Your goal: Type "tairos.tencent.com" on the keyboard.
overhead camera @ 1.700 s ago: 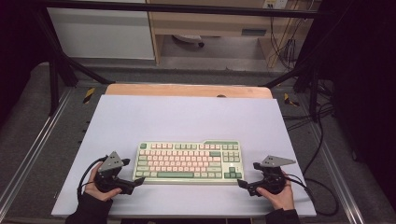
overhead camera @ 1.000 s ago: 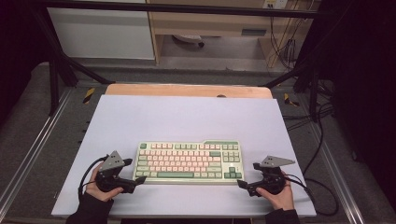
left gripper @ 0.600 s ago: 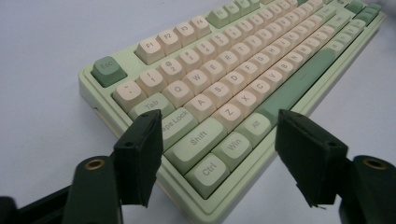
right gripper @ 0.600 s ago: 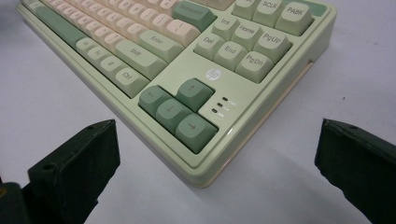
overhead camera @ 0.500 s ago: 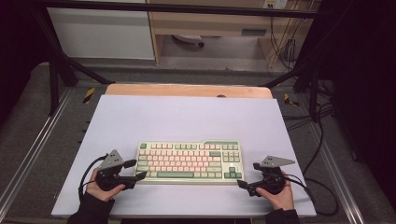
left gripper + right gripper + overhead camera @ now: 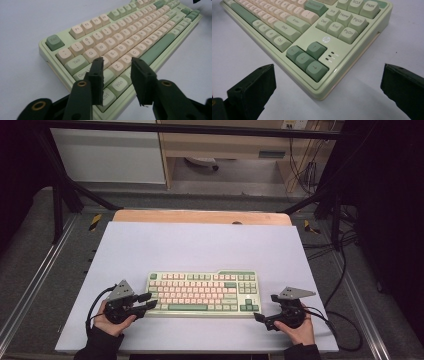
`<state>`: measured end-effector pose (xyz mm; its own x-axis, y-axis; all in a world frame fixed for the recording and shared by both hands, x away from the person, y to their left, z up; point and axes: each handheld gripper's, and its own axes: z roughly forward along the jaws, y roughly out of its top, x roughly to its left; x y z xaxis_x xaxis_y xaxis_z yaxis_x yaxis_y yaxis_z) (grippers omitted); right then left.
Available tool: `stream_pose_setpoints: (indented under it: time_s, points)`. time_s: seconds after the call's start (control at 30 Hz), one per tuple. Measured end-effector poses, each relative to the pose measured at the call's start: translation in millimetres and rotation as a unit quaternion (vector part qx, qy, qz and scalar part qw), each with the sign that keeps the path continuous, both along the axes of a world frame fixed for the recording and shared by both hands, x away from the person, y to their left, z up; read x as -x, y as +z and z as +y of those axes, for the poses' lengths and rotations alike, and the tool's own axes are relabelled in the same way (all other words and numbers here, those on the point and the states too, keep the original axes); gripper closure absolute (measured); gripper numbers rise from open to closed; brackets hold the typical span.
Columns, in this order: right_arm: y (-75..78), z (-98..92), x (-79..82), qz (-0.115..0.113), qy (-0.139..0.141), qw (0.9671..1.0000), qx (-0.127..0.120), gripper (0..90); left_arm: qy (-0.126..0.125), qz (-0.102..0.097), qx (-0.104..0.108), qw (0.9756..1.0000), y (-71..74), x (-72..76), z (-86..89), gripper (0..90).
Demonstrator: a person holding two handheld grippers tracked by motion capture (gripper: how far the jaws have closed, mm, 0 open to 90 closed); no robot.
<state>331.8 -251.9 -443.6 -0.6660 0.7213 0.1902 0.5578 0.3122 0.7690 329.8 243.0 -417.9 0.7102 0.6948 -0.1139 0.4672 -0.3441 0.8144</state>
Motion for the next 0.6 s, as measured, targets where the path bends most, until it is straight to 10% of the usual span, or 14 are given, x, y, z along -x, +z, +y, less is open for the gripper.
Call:
stream_pose_setpoints:
  time_s: [0.6]
  points:
    - [-0.3, 0.4, 0.0, 0.001, 0.0, 1.0, 0.002, 0.6, 0.006, -0.001, 0.008, 1.0, 5.3, -4.7, -17.4, 88.2]
